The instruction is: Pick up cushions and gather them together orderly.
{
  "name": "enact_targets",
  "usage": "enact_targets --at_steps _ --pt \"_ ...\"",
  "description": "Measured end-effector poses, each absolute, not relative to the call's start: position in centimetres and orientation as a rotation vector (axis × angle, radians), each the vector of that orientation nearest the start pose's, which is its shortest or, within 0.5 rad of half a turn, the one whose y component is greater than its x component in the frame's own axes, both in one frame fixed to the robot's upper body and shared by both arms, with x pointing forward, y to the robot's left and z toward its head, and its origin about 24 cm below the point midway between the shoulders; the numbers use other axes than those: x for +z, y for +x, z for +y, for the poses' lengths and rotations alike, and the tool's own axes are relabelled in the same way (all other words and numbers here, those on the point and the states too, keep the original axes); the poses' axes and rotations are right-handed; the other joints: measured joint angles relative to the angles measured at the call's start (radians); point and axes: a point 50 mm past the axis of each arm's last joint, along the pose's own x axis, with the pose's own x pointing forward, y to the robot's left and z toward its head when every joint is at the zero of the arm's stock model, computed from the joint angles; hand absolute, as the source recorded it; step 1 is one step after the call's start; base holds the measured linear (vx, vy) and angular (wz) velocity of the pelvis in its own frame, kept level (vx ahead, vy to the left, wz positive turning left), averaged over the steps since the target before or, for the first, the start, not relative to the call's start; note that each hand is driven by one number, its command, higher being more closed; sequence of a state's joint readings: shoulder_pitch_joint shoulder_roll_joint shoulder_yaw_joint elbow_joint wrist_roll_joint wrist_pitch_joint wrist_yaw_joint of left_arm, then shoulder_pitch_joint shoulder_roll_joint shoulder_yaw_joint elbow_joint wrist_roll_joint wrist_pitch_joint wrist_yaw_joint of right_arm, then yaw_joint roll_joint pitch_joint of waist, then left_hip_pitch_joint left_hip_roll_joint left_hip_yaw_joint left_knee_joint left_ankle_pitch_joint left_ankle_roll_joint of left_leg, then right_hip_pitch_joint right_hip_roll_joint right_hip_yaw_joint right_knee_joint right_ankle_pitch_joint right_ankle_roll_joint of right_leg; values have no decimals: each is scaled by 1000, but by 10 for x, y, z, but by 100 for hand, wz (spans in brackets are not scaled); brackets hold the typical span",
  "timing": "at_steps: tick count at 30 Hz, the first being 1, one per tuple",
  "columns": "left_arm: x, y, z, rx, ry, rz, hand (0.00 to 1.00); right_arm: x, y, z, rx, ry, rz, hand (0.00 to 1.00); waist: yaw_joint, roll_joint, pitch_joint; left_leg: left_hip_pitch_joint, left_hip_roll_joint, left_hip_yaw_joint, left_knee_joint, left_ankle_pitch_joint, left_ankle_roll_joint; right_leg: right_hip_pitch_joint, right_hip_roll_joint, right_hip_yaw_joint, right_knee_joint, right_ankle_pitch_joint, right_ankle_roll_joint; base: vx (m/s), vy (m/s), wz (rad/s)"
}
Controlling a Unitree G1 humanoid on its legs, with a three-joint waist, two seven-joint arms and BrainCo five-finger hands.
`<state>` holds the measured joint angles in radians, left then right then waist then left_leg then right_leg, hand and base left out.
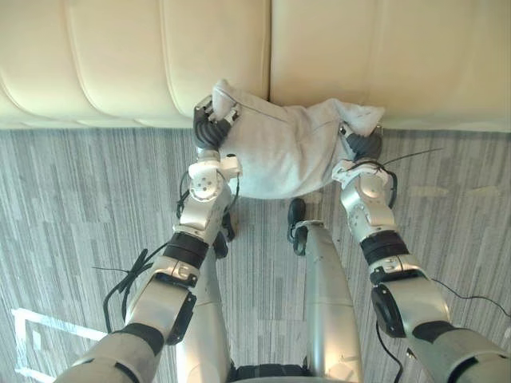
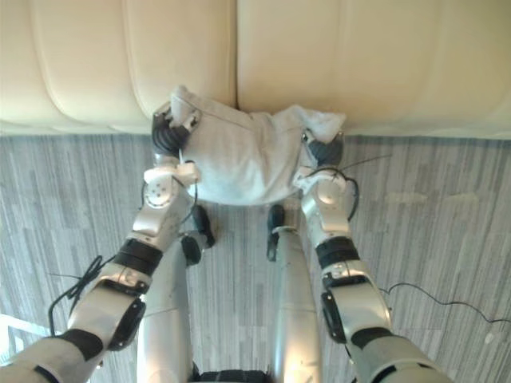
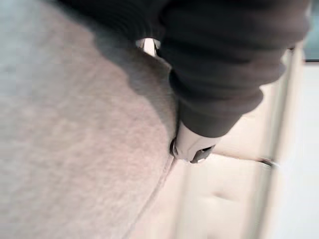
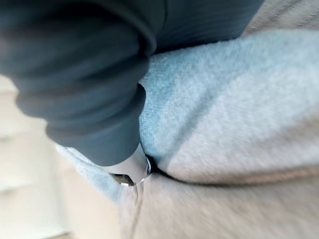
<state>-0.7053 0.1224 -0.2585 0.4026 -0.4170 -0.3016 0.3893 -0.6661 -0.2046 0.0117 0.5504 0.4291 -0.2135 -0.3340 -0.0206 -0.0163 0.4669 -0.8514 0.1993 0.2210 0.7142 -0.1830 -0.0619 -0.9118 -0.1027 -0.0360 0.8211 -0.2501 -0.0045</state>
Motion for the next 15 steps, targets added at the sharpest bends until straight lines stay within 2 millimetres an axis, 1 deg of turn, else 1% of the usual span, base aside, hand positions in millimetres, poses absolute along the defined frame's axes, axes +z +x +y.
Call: enact_targets --at_steps 1,2,6,8,11,12,13,15 --pt "169 351 90 -4 -284 -443 100 130 362 -176 -268 265 -259 100 0 0 -5 47 -1 5 -25 1 -1 45 1 -1 -25 2 1 124 -11 -13" --pt "160 343 90 -4 -306 -434 100 120 352 -177 -272 275 -252 100 0 0 -40 92 -4 14 -59 2 -3 84 3 0 -58 6 5 131 -3 -15" --pt "137 323 91 -6 -375 -399 100 104 326 -176 -276 278 -262 100 3 -1 -65 248 -9 34 -145 4 -6 232 13 7 -143 25 14 144 28 -17" --pt "128 314 91 -8 -404 -377 100 98 315 -177 -282 290 -262 100 6 0 -80 309 -15 45 -182 6 -7 291 15 14 -186 30 21 120 37 -14" --pt "113 299 92 -4 -457 -340 100 89 296 -176 -288 276 -263 100 7 -2 -126 376 -22 67 -222 5 -7 359 19 19 -248 44 36 117 58 -20" --pt "106 292 94 4 -493 -321 100 88 286 -175 -286 280 -269 100 10 -3 -132 430 -21 83 -237 0 -3 413 24 29 -278 50 44 125 74 -29" --pt "104 289 95 9 -500 -317 100 87 283 -174 -284 278 -270 100 10 -3 -136 447 -21 90 -242 -4 -2 428 25 33 -288 52 47 92 66 -30" --pt "92 278 97 22 -522 -287 100 83 270 -172 -276 250 -268 100 13 -4 -180 488 -15 111 -241 -33 -4 465 32 55 -314 56 54 68 92 -36"
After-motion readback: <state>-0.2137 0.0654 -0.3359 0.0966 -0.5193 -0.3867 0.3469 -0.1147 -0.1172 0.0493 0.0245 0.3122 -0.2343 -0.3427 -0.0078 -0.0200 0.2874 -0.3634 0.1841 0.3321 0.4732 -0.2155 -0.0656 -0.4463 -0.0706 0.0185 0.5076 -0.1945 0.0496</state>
